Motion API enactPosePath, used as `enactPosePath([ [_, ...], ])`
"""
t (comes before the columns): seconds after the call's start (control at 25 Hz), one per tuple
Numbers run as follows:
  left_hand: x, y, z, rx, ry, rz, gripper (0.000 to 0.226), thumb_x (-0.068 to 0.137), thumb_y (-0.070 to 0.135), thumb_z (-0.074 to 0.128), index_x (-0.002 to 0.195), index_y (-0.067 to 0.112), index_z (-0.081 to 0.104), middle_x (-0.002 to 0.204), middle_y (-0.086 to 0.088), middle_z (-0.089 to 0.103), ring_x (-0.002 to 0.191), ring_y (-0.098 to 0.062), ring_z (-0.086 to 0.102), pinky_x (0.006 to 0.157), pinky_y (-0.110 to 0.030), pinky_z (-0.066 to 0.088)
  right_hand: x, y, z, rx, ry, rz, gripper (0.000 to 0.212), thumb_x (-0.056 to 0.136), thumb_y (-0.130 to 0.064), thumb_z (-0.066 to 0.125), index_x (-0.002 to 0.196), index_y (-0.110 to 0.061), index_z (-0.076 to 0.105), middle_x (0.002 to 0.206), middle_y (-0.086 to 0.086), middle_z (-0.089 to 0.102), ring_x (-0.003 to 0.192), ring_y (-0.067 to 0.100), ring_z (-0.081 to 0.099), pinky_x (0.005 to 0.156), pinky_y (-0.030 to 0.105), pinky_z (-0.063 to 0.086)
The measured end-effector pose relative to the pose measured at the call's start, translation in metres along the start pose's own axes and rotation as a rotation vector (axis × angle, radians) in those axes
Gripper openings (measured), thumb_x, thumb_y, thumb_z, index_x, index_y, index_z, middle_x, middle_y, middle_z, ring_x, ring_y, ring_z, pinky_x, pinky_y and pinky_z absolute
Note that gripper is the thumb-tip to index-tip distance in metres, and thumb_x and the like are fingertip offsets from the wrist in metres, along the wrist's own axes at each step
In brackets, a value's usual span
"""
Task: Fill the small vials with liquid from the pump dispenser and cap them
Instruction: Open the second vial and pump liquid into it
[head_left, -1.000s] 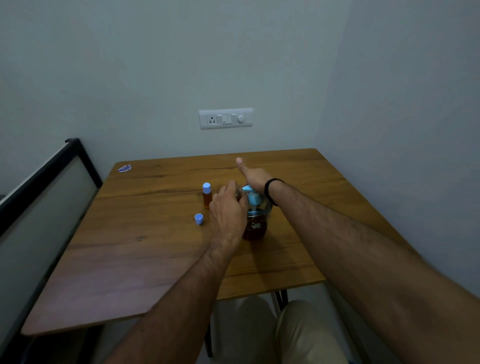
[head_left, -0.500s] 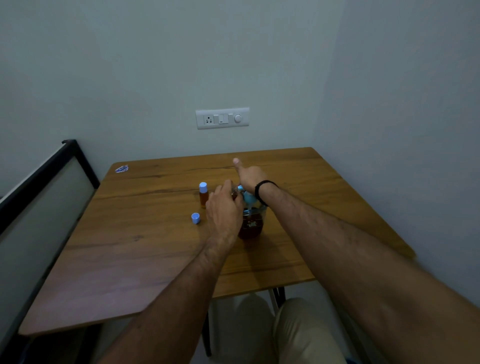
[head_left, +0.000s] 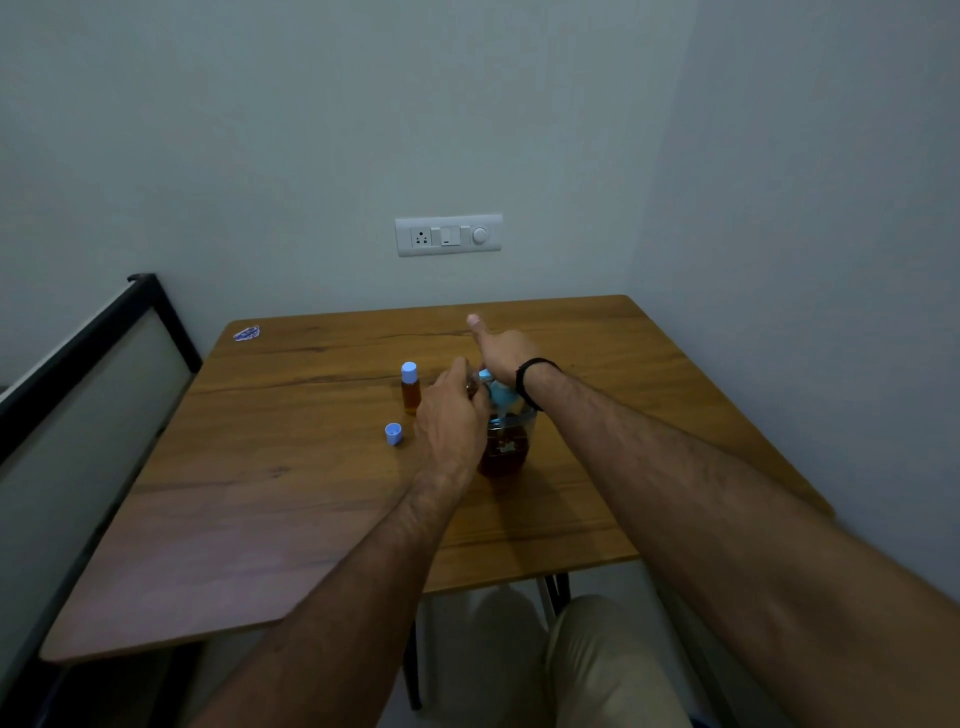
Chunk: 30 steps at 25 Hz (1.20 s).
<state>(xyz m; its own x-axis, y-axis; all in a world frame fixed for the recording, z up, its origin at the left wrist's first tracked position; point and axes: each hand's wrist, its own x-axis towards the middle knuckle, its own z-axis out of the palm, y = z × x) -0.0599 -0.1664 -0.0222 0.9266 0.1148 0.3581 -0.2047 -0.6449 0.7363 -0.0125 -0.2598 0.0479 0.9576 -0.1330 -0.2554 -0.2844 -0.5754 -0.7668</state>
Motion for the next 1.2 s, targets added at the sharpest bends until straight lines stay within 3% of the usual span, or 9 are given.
enactPosePath([
  [0.12,-0.002,0.002,-0.002,-0.003,0.009,0.009,0.027,0.101,0.021,0.054,0.080,0.027,0.039,0.080,0.001,0.057,0.072,-0.014,0.057,0.056,-0.029,0.045,-0.010,-0.006,-0.011,0.017,-0.132,0.047,0.101,0.085,-0.090,0.021,0.133,-0.011,0.062,0.121,0.011,0.058,0.108,0.029,0.056,0.082,0.043,0.039],
  [0.24,0.000,0.000,0.000,-0.008,-0.003,0.010,0.022,0.101,0.022,0.056,0.084,0.026,0.043,0.083,0.001,0.059,0.075,-0.015,0.061,0.061,-0.032,0.054,-0.003,-0.002,-0.005,0.031,-0.080,0.014,0.088,0.095,-0.079,0.024,0.126,-0.007,0.065,0.112,0.008,0.062,0.101,0.029,0.059,0.075,0.039,0.041],
  [0.36,-0.001,0.000,0.000,0.009,0.009,0.010,0.021,0.100,0.021,0.057,0.085,0.025,0.043,0.082,0.002,0.059,0.077,-0.016,0.062,0.065,-0.035,0.057,0.001,-0.002,-0.001,-0.051,-0.015,-0.005,0.081,0.100,-0.072,0.028,0.131,-0.006,0.063,0.131,0.012,0.064,0.106,0.027,0.060,0.087,0.040,0.046],
  [0.52,-0.003,0.001,-0.001,0.010,0.013,0.028,0.023,0.100,0.023,0.055,0.081,0.025,0.041,0.079,0.001,0.056,0.074,-0.019,0.060,0.061,-0.038,0.055,-0.011,-0.013,-0.016,-0.002,-0.165,0.078,0.101,0.087,-0.088,0.025,0.151,-0.013,0.046,0.148,0.011,0.050,0.130,0.035,0.050,0.100,0.052,0.041],
  [0.72,0.000,0.000,0.001,0.022,0.006,0.007,0.020,0.101,0.024,0.056,0.085,0.024,0.045,0.084,0.002,0.059,0.077,-0.016,0.062,0.067,-0.040,0.059,-0.004,-0.004,0.000,-0.020,0.005,0.002,0.089,0.096,-0.078,0.025,0.127,-0.006,0.065,0.127,0.013,0.065,0.100,0.025,0.059,0.081,0.041,0.042],
  [0.8,0.000,0.000,0.001,0.026,0.013,0.004,0.022,0.101,0.024,0.055,0.083,0.025,0.043,0.081,0.001,0.058,0.075,-0.016,0.061,0.064,-0.040,0.058,-0.005,-0.004,-0.002,-0.035,0.011,-0.010,0.091,0.095,-0.079,0.023,0.127,-0.005,0.066,0.128,0.015,0.065,0.102,0.026,0.060,0.086,0.041,0.044],
  [0.96,-0.003,0.004,-0.002,0.040,0.034,0.006,0.023,0.100,0.024,0.055,0.082,0.025,0.042,0.078,0.003,0.056,0.073,-0.017,0.059,0.060,-0.039,0.054,-0.015,-0.014,-0.011,-0.024,-0.135,0.062,0.105,0.085,-0.089,0.023,0.145,-0.008,0.053,0.147,0.015,0.051,0.129,0.034,0.051,0.102,0.053,0.040],
  [1.12,-0.002,0.001,0.000,0.036,0.011,-0.003,0.020,0.101,0.024,0.056,0.085,0.026,0.043,0.082,0.004,0.058,0.077,-0.015,0.061,0.062,-0.034,0.056,-0.012,-0.008,-0.001,-0.068,-0.005,-0.006,0.092,0.094,-0.081,0.023,0.129,-0.007,0.064,0.131,0.015,0.063,0.099,0.025,0.056,0.083,0.041,0.042],
  [1.2,-0.002,0.001,-0.001,0.039,0.012,-0.006,0.019,0.101,0.025,0.056,0.086,0.026,0.044,0.082,0.004,0.059,0.077,-0.015,0.062,0.062,-0.034,0.055,-0.013,-0.009,-0.001,-0.086,0.015,-0.022,0.089,0.095,-0.079,0.022,0.123,-0.007,0.066,0.129,0.015,0.065,0.097,0.025,0.058,0.083,0.040,0.042],
])
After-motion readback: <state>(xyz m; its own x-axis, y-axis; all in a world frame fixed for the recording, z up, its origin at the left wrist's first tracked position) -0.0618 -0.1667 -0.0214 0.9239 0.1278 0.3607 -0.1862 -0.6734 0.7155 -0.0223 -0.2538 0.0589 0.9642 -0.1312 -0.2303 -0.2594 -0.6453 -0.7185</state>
